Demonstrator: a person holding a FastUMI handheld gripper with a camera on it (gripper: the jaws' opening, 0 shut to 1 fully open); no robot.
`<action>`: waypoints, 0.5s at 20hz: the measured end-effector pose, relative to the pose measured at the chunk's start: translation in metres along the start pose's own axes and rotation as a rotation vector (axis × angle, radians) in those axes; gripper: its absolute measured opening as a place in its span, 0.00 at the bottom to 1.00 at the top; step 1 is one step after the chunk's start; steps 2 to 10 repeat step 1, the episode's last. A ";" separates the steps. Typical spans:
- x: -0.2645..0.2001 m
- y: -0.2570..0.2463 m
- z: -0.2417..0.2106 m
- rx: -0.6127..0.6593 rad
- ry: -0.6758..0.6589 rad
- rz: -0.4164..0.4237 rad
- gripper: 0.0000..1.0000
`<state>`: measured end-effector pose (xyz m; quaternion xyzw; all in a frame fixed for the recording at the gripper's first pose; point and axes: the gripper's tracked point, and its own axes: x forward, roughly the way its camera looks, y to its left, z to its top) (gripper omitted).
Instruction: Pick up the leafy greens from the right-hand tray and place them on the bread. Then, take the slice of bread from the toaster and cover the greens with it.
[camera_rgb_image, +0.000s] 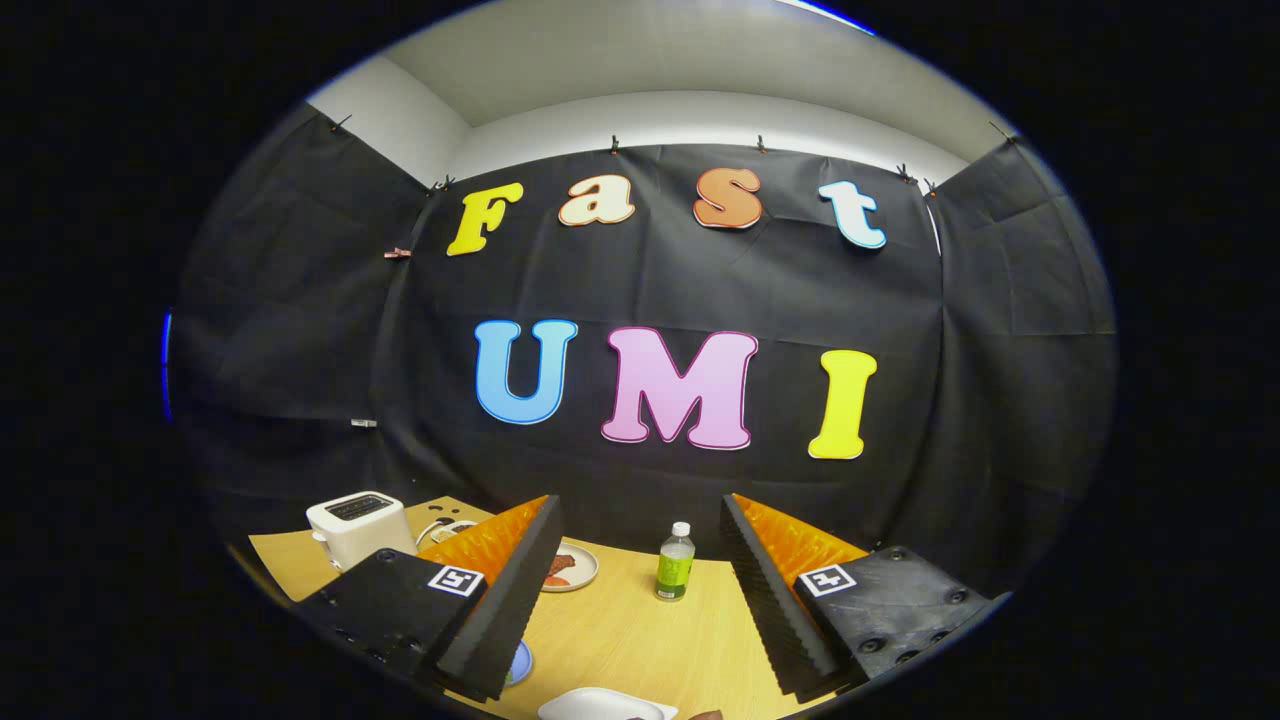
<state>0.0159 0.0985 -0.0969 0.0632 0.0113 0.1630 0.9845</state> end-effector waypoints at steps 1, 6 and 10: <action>0.000 -0.001 -0.002 0.003 0.006 -0.003 0.98; 0.000 -0.001 -0.002 0.003 0.006 -0.003 0.98; 0.000 -0.001 -0.002 0.003 0.006 -0.003 0.98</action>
